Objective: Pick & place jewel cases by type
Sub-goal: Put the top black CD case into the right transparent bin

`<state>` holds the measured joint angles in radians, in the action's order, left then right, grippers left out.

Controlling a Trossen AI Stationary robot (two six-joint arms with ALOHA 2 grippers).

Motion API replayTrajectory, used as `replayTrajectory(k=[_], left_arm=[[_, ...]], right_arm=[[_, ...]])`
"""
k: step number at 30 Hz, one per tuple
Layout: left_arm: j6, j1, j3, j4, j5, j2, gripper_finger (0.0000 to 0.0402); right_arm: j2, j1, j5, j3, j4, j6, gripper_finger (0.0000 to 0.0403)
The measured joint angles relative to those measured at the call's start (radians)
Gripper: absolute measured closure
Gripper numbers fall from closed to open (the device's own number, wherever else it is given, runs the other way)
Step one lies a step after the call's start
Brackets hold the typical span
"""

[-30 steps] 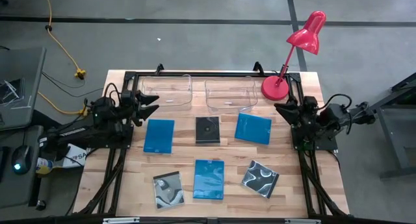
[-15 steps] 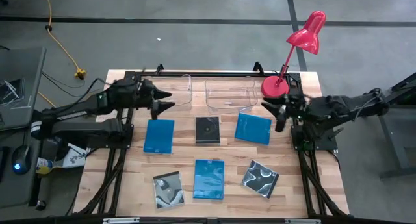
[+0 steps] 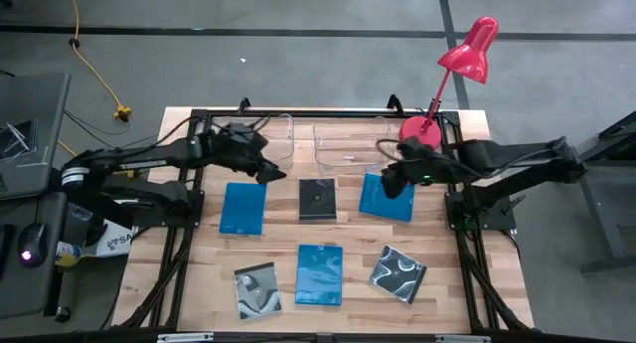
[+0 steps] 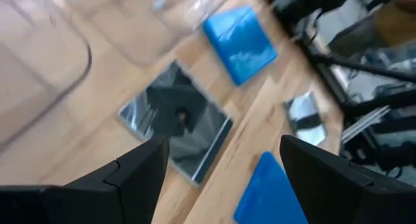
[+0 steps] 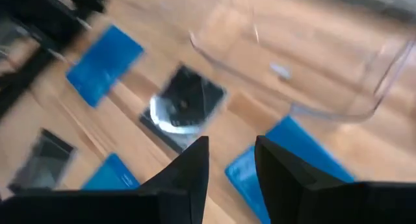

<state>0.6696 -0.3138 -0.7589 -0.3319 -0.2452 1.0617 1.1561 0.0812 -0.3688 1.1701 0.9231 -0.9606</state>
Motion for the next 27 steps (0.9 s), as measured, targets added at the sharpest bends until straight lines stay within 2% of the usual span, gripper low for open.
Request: replayTrajectory(k=[5, 8, 18, 22, 27], left_arm=[[0.016, 0.0, 0.0, 0.001, -0.039, 0.103, 0.011], [0.016, 0.0, 0.0, 0.01, -0.055, 0.162, 0.011], [0.074, 0.0, 0.01, 0.107, -0.111, 0.328, 0.011], [0.158, 0.009, 0.077, 0.184, -0.096, 0.351, 0.011], [0.342, 0.052, 0.172, 0.296, 0.011, 0.351, 0.011]], right_arm=[[0.077, -0.017, 0.088, -0.053, -0.033, -0.028, 0.0295], [0.11, -0.017, 0.101, -0.095, -0.071, -0.043, 0.0295], [0.114, -0.016, 0.144, -0.312, -0.364, -0.151, 0.0295], [0.114, -0.016, 0.149, -0.392, -0.478, -0.181, 0.0295], [0.114, -0.016, 0.144, -0.482, -0.629, -0.219, 0.0295]])
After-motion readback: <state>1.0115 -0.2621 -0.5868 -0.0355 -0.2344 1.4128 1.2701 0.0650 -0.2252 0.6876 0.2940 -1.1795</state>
